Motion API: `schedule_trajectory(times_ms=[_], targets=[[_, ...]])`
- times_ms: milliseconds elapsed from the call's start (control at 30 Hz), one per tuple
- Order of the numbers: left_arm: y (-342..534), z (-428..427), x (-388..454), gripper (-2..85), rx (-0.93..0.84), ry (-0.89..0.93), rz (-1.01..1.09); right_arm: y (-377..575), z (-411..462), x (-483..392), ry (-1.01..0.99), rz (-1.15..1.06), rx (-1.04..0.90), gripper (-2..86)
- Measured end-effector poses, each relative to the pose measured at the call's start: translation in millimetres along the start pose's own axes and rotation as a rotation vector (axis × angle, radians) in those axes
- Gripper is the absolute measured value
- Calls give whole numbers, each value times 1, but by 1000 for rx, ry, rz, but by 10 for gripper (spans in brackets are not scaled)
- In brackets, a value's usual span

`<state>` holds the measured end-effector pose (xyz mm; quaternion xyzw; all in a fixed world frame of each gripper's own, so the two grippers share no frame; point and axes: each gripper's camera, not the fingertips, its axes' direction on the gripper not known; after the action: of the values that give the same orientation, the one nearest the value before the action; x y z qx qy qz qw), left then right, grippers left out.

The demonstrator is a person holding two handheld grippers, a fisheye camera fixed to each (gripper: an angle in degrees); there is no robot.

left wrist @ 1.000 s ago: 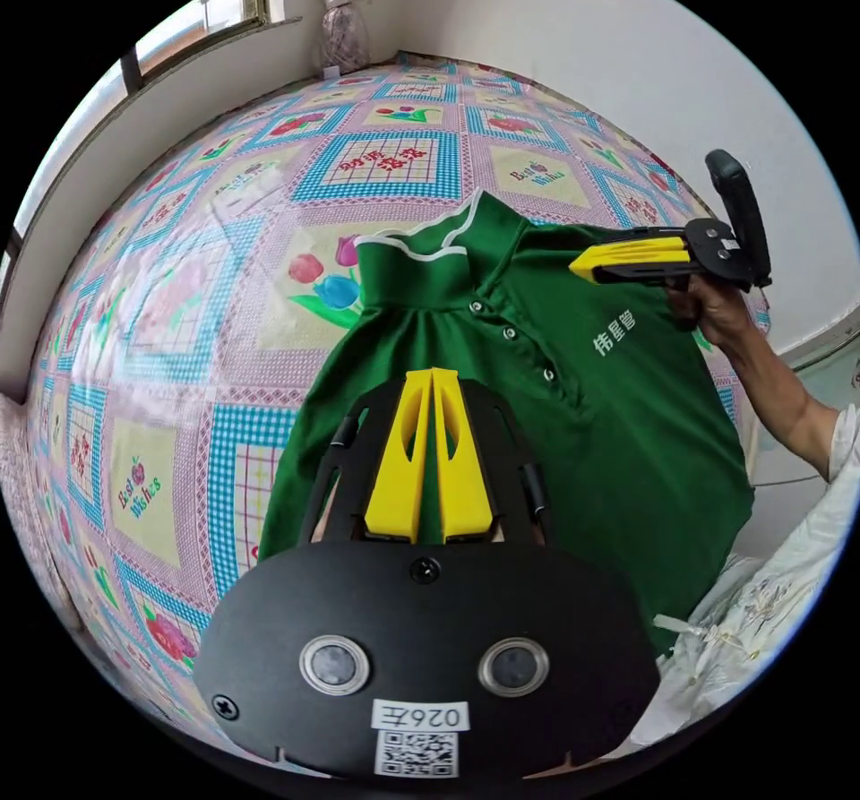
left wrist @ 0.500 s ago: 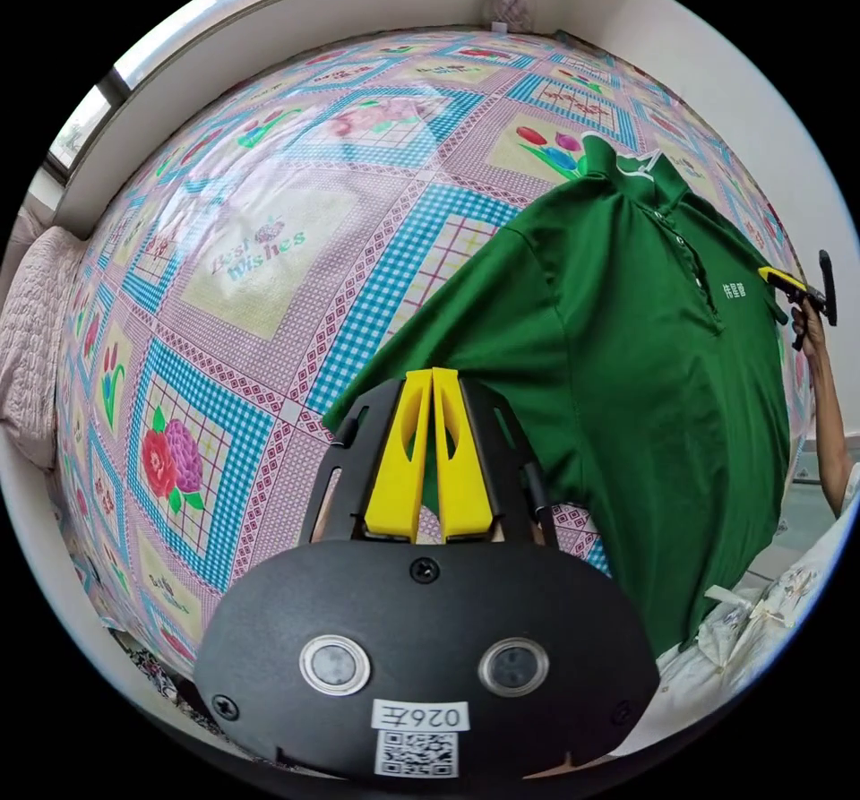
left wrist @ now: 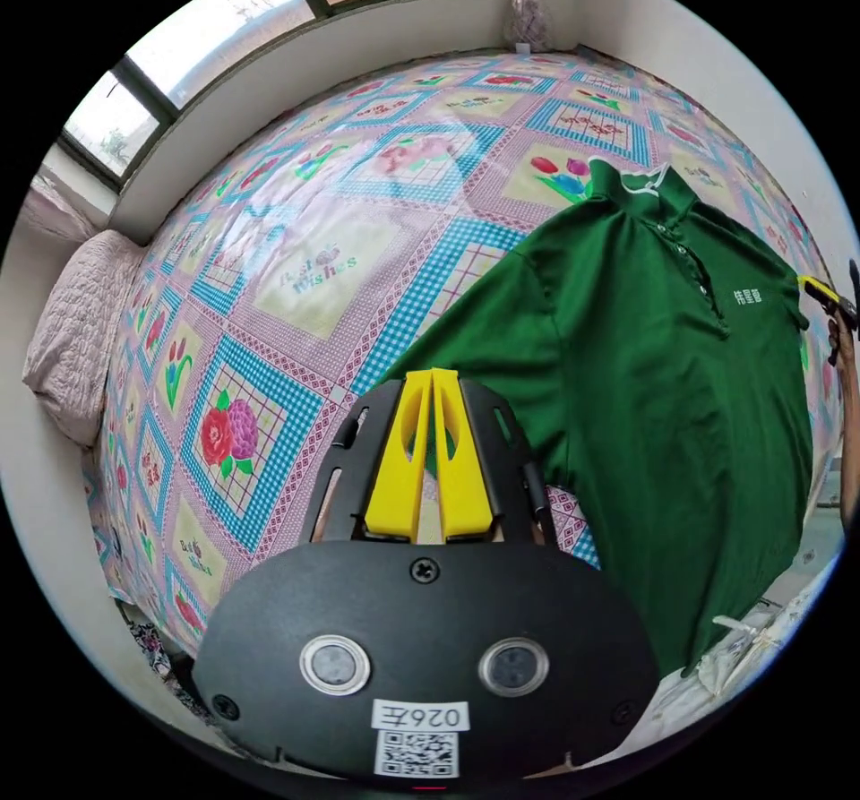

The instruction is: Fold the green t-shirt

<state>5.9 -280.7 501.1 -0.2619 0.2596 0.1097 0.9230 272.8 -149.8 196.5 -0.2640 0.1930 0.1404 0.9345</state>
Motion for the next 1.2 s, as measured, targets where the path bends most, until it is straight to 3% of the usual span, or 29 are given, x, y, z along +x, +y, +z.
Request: schedule_trajectory(times_ms=[133, 367, 667, 867, 1000, 1200], targets=[[-58, 1, 60, -7, 63, 105, 152, -39, -5, -51, -30, -114, 92, -9], [-123, 55, 127, -7, -11, 153, 269, -85, 68, -83, -15, -216, -65, -9], [-154, 70, 98, -7, 50, 276, 205, -125, 87, -51, -32, -159, 9, -9], [-182, 66, 81, -7, 5, 239, 230, -176, 101, -8, -123, -71, -31, -9], [-146, 20, 76, -7, 73, 195, 287, -163, 67, -12, -88, -115, 19, -9], [8, -42, 86, -7, 64, 279, 359, -61, 11, -74, -156, -308, 28, -9]])
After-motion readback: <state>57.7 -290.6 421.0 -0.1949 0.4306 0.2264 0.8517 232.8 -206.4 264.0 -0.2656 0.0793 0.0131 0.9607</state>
